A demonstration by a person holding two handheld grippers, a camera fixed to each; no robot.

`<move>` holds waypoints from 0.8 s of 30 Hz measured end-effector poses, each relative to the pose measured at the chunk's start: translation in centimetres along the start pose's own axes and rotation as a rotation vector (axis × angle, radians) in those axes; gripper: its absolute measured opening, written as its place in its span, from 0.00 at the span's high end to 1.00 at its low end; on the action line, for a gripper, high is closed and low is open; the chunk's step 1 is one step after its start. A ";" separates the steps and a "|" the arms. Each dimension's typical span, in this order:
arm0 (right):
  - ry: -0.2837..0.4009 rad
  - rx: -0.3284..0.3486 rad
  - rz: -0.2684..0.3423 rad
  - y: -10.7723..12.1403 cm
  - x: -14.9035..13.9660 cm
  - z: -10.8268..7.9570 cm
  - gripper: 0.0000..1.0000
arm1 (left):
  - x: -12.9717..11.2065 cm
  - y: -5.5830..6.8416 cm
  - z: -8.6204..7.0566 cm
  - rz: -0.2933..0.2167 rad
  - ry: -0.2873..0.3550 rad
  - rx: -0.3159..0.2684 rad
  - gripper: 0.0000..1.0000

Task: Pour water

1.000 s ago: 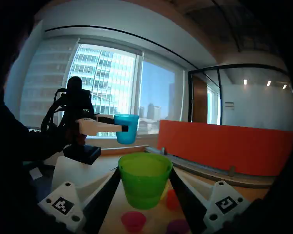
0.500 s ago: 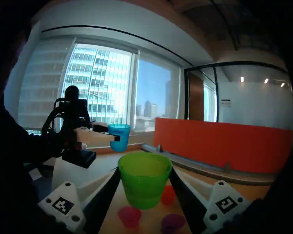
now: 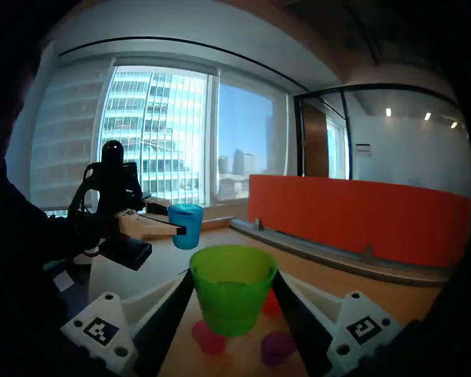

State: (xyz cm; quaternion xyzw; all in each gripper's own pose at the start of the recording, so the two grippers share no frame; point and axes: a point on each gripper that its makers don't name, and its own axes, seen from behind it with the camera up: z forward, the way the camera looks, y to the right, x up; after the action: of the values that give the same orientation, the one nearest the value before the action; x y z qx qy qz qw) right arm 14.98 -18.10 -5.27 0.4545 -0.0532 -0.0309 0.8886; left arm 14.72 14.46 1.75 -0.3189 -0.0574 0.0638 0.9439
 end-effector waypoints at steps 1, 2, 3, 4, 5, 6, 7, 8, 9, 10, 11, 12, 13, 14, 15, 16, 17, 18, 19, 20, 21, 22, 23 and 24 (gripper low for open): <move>-0.009 0.002 -0.001 0.0 -0.3 0.0 0.10 | -0.3 0.0 0.1 0.002 -0.008 -0.001 0.16; -0.019 0.005 -0.001 0.0 -0.6 0.0 0.10 | -0.6 0.1 0.1 0.003 -0.015 -0.001 0.16; -0.029 0.007 -0.002 0.0 -0.9 -0.1 0.10 | -1.0 0.1 0.2 0.005 -0.023 -0.002 0.16; -0.040 0.008 -0.004 0.1 -1.2 -0.1 0.10 | -1.3 0.2 0.2 0.006 -0.030 -0.003 0.16; -0.050 0.009 -0.006 0.1 -1.6 -0.1 0.10 | -1.6 0.2 0.2 0.006 -0.037 -0.004 0.16; -0.062 0.010 -0.008 0.2 -1.9 -0.1 0.10 | -2.0 0.3 0.2 0.007 -0.044 -0.005 0.16; -0.071 0.011 -0.008 0.2 -2.2 -0.2 0.10 | -2.3 0.4 0.2 0.008 -0.051 -0.009 0.16; -0.080 0.012 -0.008 0.2 -2.6 -0.2 0.10 | -2.6 0.5 0.2 0.008 -0.058 -0.012 0.16; -0.090 0.013 -0.008 0.3 -2.9 -0.2 0.10 | -2.9 0.6 0.2 0.009 -0.066 -0.016 0.16; -0.099 0.013 -0.007 0.3 -3.2 -0.2 0.10 | -3.3 0.7 0.3 0.009 -0.072 -0.019 0.16; -0.107 0.013 -0.006 0.4 -3.5 -0.2 0.10 | -3.6 0.8 0.3 0.010 -0.077 -0.022 0.16; -0.116 0.014 -0.004 0.5 -3.8 -0.2 0.10 | -3.9 0.9 0.3 0.010 -0.084 -0.025 0.16; -0.124 0.015 -0.003 0.6 -4.0 -0.2 0.10 | -4.3 0.9 0.3 0.010 -0.092 -0.028 0.16; -0.132 0.016 -0.002 0.7 -4.3 -0.2 0.10 | -4.7 1.0 0.3 0.009 -0.101 -0.031 0.16; -0.141 0.017 -0.001 0.8 -4.5 -0.2 0.10 | -5.1 1.0 0.4 0.009 -0.110 -0.034 0.16; -0.148 0.019 -0.001 0.8 -4.7 -0.2 0.10 | -5.4 1.1 0.4 0.009 -0.117 -0.034 0.16; -0.155 0.021 -0.001 0.9 -5.0 -0.2 0.10 | -5.7 1.1 0.4 0.009 -0.124 -0.035 0.16; -0.162 0.023 -0.002 0.9 -5.2 -0.2 0.10 | -6.1 1.1 0.5 0.009 -0.132 -0.035 0.16; -0.171 0.026 -0.003 0.9 -5.5 -0.2 0.10 | -6.4 1.1 0.5 0.009 -0.141 -0.038 0.16; -0.181 0.030 -0.005 0.8 -5.7 -0.3 0.10 | -6.7 1.1 0.6 0.008 -0.150 -0.040 0.16; -0.191 0.034 -0.007 0.8 -6.0 -0.3 0.10 | -7.1 1.2 0.6 0.008 -0.159 -0.042 0.16; -0.199 0.036 -0.010 0.8 -6.3 -0.4 0.10 | -7.4 1.3 0.7 0.009 -0.167 -0.045 0.16; -0.207 0.037 -0.014 0.8 -6.6 -0.4 0.10 | -7.7 1.3 0.7 0.010 -0.175 -0.049 0.16; -0.216 0.039 -0.019 0.8 -6.9 -0.4 0.10 | -8.0 1.4 0.8 0.011 -0.184 -0.052 0.16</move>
State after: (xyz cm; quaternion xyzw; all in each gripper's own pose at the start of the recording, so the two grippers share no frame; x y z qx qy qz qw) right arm 8.23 -16.60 -5.33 0.4661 -0.1453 -0.0871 0.8684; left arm 6.56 14.79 0.94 -0.3364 -0.1439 0.0965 0.9257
